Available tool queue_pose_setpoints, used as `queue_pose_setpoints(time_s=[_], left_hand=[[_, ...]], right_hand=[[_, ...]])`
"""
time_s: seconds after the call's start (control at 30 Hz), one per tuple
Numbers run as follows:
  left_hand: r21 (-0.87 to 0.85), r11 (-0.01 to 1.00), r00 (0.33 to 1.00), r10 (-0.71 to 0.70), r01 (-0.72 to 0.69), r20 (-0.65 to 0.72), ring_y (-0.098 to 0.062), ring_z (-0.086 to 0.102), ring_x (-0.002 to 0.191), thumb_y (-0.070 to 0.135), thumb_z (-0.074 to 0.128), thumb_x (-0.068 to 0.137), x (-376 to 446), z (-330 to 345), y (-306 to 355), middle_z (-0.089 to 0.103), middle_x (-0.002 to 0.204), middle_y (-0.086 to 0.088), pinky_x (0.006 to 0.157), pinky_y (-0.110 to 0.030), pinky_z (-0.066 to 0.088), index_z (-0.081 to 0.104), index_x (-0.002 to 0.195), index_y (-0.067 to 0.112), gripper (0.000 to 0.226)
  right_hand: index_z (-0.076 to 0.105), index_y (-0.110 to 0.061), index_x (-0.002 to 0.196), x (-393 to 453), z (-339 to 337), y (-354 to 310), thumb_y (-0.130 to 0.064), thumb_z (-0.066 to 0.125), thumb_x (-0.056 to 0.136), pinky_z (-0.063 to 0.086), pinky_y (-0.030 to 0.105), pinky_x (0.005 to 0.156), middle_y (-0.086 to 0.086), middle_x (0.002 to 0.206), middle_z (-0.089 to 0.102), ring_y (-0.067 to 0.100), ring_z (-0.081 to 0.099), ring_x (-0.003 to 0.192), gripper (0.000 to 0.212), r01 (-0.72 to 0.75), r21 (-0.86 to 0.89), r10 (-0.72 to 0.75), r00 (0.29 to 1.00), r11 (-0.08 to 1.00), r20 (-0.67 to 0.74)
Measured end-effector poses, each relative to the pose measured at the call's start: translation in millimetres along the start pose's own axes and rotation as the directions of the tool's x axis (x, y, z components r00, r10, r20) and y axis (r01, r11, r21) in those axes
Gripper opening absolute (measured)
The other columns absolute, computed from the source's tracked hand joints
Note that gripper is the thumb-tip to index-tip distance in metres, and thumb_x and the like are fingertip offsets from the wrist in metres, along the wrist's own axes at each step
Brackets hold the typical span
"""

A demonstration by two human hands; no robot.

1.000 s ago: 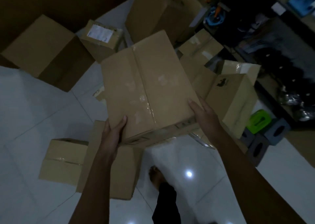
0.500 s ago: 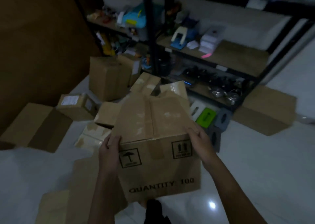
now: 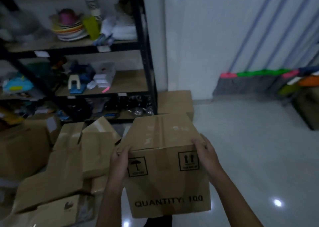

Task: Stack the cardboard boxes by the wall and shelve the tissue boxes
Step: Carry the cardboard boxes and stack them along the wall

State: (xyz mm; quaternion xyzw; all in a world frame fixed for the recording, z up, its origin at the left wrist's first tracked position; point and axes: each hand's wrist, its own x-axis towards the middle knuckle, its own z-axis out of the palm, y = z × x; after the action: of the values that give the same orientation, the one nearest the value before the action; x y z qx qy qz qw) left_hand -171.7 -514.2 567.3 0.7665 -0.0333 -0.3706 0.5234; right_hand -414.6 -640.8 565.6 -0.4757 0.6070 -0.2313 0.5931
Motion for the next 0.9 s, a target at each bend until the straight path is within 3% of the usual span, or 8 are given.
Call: queue_pose_setpoints(time_s=[0.1, 0.2, 0.4, 0.53, 0.63, 0.7, 0.8, 0.9], left_hand=[[0.046, 0.999, 0.997, -0.011, 0.007, 0.081, -0.028, 0.063, 0.109, 0.050, 0.071, 0.085, 24, 62, 16, 0.063, 0.133, -0.006, 0.082, -0.039, 0.056, 0.054, 0.145, 0.023, 0.068], [0.080, 0.997, 0.989, 0.006, -0.018, 0.148, -0.030, 0.062, 0.116, 0.040, 0.067, 0.093, 53, 128, 32, 0.062, 0.137, -0.009, 0.087, -0.040, 0.054, 0.056, 0.143, 0.021, 0.054], [0.141, 0.989, 0.971, -0.004, -0.031, 0.238, -0.028, 0.057, 0.120, 0.022, 0.062, 0.100, 92, 263, 73, 0.057, 0.138, -0.013, 0.095, -0.036, 0.045, 0.050, 0.145, 0.010, 0.048], [0.173, 0.984, 0.957, -0.020, -0.032, 0.289, -0.023, 0.055, 0.113, 0.025, 0.064, 0.099, 114, 340, 89, 0.052, 0.143, -0.007, 0.081, -0.031, 0.045, 0.045, 0.146, 0.012, 0.052], [0.208, 0.978, 0.940, -0.050, -0.023, 0.338, -0.013, 0.055, 0.093, 0.027, 0.062, 0.100, 124, 395, 100, 0.053, 0.134, -0.005, 0.069, -0.029, 0.042, 0.043, 0.146, 0.014, 0.051], [0.263, 0.964, 0.922, -0.077, -0.028, 0.379, -0.013, 0.053, 0.093, 0.027, 0.065, 0.099, 131, 443, 108, 0.051, 0.132, -0.005, 0.062, -0.025, 0.039, 0.042, 0.146, 0.013, 0.054], [0.315, 0.947, 0.915, -0.067, -0.067, 0.398, -0.019, 0.051, 0.102, 0.025, 0.073, 0.093, 136, 485, 124, 0.051, 0.135, -0.009, 0.072, -0.027, 0.042, 0.043, 0.145, 0.009, 0.062], [0.348, 0.936, 0.921, -0.086, -0.057, 0.381, -0.014, 0.055, 0.083, 0.020, 0.076, 0.090, 149, 534, 129, 0.053, 0.118, -0.006, 0.061, -0.028, 0.044, 0.042, 0.144, 0.009, 0.064]], right_hand=[[0.041, -0.033, 0.150, 37, -43, -11, -0.056, 0.056, 0.093, 0.045, 0.047, 0.107, -0.007, 0.124, 0.057, 0.022, 0.055, 0.120, 0.063, -0.002, 0.020, 0.003, 0.998, 1.000, -0.063], [0.043, -0.036, 0.148, 79, -81, -22, -0.066, 0.056, 0.082, 0.047, 0.048, 0.105, -0.005, 0.129, 0.059, 0.023, 0.056, 0.120, 0.074, -0.032, 0.044, 0.036, 0.994, 0.999, -0.106], [0.039, -0.035, 0.150, 157, -149, -48, -0.060, 0.059, 0.087, 0.050, 0.049, 0.103, -0.003, 0.129, 0.058, 0.022, 0.057, 0.118, 0.071, -0.101, 0.134, 0.127, 0.972, 0.986, -0.198], [0.041, -0.038, 0.148, 201, -189, -61, -0.066, 0.059, 0.082, 0.054, 0.049, 0.098, -0.001, 0.133, 0.059, 0.022, 0.060, 0.115, 0.074, -0.123, 0.163, 0.160, 0.957, 0.979, -0.241], [0.040, -0.036, 0.150, 233, -217, -67, -0.055, 0.058, 0.093, 0.052, 0.047, 0.098, -0.001, 0.133, 0.058, 0.023, 0.059, 0.116, 0.062, -0.123, 0.187, 0.178, 0.934, 0.975, -0.310], [0.042, -0.035, 0.148, 261, -243, -69, -0.051, 0.057, 0.096, 0.052, 0.039, 0.092, -0.004, 0.130, 0.055, 0.024, 0.057, 0.118, 0.056, -0.138, 0.201, 0.199, 0.925, 0.970, -0.324], [0.064, -0.030, 0.117, 283, -263, -73, -0.041, 0.054, 0.101, 0.051, 0.038, 0.083, 0.002, 0.114, 0.065, 0.026, 0.062, 0.108, 0.022, -0.089, 0.108, 0.120, 0.937, 0.990, -0.327], [0.067, -0.028, 0.110, 322, -288, -71, -0.032, 0.051, 0.103, 0.048, 0.036, 0.091, 0.000, 0.112, 0.068, 0.018, 0.062, 0.105, 0.018, -0.064, 0.069, 0.081, 0.958, 0.996, -0.274]])
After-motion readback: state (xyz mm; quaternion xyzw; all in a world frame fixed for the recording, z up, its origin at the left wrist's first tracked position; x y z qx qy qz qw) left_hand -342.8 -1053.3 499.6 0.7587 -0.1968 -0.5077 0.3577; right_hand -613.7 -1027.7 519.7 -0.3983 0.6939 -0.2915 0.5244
